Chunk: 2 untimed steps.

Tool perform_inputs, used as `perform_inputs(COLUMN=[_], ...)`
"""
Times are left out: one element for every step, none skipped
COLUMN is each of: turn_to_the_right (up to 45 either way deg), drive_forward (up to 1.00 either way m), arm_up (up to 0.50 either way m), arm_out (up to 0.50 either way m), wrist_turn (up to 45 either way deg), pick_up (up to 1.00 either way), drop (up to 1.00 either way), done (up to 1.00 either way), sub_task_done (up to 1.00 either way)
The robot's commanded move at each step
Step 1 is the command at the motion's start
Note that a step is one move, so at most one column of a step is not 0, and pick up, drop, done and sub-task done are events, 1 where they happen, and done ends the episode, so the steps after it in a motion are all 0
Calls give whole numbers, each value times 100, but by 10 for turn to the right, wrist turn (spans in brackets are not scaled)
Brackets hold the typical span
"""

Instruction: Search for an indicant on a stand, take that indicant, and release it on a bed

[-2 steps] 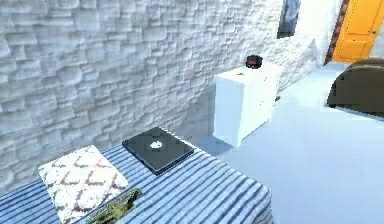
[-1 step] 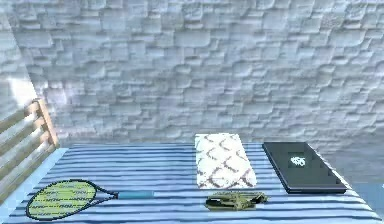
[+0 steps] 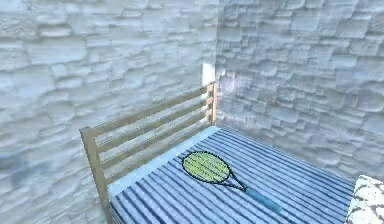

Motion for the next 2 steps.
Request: perform_inputs(turn_to_the_right=[-360,0], drive_forward=[0,0], arm_up=[0,0], arm_out=[0,42], wrist_turn=[0,0], pick_up=[0,0], drop=[0,0], done=[0,0], sub_task_done=[0,0])
